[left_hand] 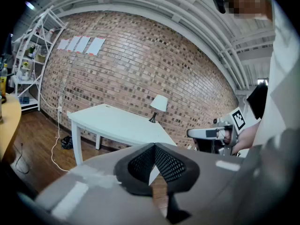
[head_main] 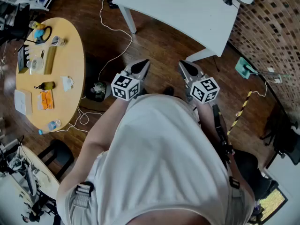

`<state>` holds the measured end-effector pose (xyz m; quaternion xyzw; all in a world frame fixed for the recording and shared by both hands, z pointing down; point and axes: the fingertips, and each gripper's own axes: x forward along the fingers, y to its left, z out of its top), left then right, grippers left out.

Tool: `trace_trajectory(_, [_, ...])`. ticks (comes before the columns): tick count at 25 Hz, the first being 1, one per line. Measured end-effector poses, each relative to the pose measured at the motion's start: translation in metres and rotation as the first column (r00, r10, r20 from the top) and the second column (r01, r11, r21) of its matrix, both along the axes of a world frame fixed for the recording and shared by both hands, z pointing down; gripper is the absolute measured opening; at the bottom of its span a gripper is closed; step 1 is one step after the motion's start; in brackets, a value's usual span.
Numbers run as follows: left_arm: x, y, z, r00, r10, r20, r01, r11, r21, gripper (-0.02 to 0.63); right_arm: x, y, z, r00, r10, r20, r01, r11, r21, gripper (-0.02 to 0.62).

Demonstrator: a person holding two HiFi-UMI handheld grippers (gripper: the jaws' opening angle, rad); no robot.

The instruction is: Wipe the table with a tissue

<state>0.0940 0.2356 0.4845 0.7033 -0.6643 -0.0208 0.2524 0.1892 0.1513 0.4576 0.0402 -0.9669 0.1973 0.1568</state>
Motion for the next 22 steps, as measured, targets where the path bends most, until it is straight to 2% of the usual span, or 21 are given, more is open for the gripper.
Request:
trace_trajectory(5, [-0.028,0.036,0.004,1.0,-0.003,-0.021,0.003,1.0,0.022,0.005,-0.029,0.026,0.0,1.0,-0.01,-0.013,0.01,1.0,0.015,0.008])
trace_trajectory(13, [-0.081,0.11,0.02,0.986,-0.157,-0.063,0.158,0.987,0.013,0.005,-0.1,0.077,0.0,0.985,-0.167,-0.039,0.169,0.984,0.051,0.008])
trace_trajectory(17, [-0.106,0.141,0.023,0.968,-0.244,-0.054,0.245,0.97,0.007,0.005,-0.132,0.094,-0.002,0.973,-0.224,-0.045,0.227,0.972,0.06,0.008])
trace_trajectory(22, [-0.141,0.186,0.026,0.925,-0.376,-0.052,0.376,0.926,-0.002,0.005,-0.175,0.113,-0.007,0.952,-0.305,-0.031,0.306,0.949,0.072,0.008])
